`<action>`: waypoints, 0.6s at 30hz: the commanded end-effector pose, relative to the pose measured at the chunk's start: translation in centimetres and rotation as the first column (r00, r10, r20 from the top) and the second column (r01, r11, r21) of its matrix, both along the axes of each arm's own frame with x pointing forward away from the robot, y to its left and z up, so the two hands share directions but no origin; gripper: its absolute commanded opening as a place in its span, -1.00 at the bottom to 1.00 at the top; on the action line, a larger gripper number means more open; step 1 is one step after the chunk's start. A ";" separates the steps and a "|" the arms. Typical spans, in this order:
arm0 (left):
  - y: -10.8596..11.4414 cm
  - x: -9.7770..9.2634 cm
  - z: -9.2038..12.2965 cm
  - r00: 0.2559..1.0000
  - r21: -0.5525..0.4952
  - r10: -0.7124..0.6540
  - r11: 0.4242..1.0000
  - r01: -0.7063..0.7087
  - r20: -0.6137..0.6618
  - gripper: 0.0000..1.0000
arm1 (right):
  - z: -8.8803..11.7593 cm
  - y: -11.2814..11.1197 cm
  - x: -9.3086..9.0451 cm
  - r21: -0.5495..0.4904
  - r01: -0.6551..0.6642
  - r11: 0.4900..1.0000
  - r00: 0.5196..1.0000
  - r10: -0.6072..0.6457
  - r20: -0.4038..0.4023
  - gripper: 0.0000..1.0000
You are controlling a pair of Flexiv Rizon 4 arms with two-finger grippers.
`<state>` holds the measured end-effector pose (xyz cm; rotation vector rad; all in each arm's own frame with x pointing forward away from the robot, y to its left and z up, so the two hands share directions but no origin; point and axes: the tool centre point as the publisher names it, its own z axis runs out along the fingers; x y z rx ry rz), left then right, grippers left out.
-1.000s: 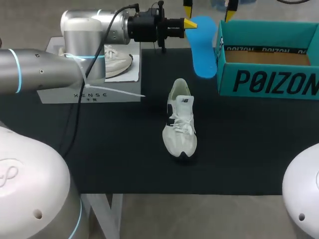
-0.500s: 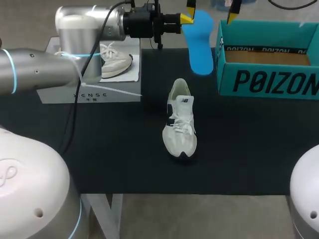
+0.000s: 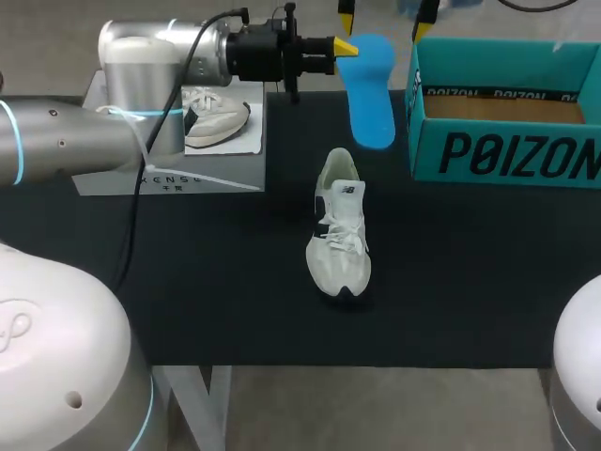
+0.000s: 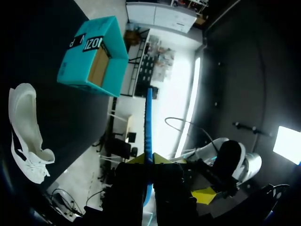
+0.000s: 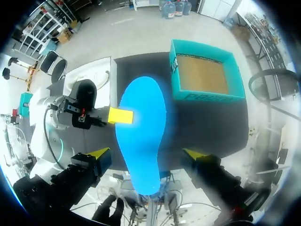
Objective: Take the shoe out of the shoebox, open the shoe tongue, remove and reinsert the insole, then place the shoe into the shoebox
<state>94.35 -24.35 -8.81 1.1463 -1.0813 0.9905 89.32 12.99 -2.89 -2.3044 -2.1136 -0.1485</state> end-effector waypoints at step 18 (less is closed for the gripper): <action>-0.4 0.2 -0.4 1.000 0.010 -0.010 1.000 0.010 -0.006 -1.00 | 0.1 0.6 -0.4 -0.028 -0.020 0.999 1.000 0.020 -0.024 1.00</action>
